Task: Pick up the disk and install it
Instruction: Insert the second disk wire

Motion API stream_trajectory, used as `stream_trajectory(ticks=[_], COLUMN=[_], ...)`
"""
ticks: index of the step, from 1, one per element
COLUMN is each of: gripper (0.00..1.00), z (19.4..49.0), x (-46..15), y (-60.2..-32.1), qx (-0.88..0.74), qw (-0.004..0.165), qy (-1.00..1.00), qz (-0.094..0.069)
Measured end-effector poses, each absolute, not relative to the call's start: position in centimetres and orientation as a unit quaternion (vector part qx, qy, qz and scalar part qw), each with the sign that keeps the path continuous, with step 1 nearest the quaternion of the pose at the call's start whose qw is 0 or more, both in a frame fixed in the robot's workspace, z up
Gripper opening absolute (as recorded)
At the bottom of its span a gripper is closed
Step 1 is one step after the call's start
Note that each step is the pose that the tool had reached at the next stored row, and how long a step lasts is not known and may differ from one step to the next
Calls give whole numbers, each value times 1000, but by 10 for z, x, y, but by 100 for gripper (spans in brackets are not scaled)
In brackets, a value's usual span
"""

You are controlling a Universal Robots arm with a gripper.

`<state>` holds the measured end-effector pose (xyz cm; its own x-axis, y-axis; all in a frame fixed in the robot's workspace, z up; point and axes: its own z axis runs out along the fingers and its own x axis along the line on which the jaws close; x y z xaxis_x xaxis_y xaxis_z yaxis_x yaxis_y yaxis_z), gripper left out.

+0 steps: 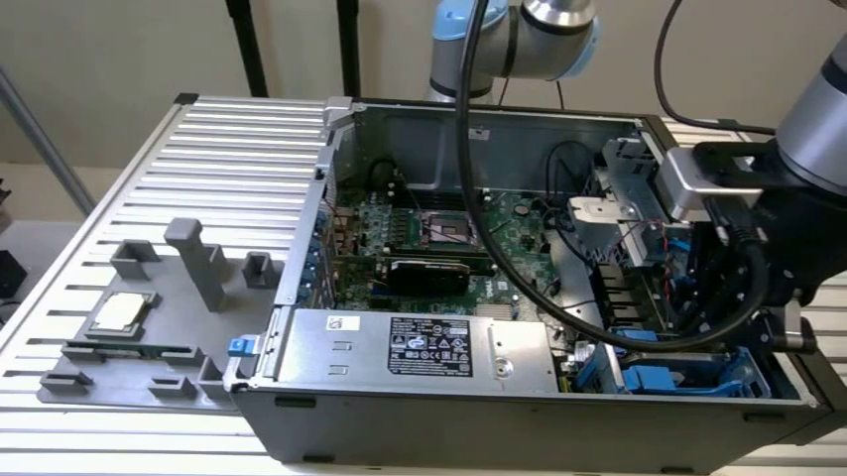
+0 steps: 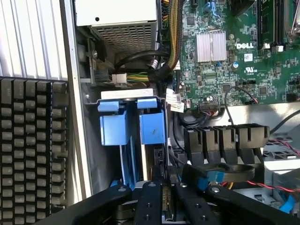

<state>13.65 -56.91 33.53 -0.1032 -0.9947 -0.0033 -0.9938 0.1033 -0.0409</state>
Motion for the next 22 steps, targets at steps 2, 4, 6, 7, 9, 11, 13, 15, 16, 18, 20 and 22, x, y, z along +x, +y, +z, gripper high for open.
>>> stream_trajectory(ticks=[2,4,6,7,9,11,13,15,16,18,20,22], gripper=[0,0,0,0,0,0,100,100,100,100,100,100], z=[335,334,334,333,333,333,332,334,335,339,344,346], x=[136,136,136,136,136,136,136,136,136,136,136,136], y=[-569,-568,-568,-568,-568,-568,-567,-568,-568,-568,-568,-568], qx=[-669,-668,-667,-667,-666,-665,-665,-664,-664,-663,-662,-662], qw=[15,15,14,14,14,14,15,14,14,14,14,14], qy=[743,744,745,745,746,746,747,747,748,748,749,749], qz=[-14,-15,-15,-15,-15,-15,-14,-15,-15,-15,-15,-15])
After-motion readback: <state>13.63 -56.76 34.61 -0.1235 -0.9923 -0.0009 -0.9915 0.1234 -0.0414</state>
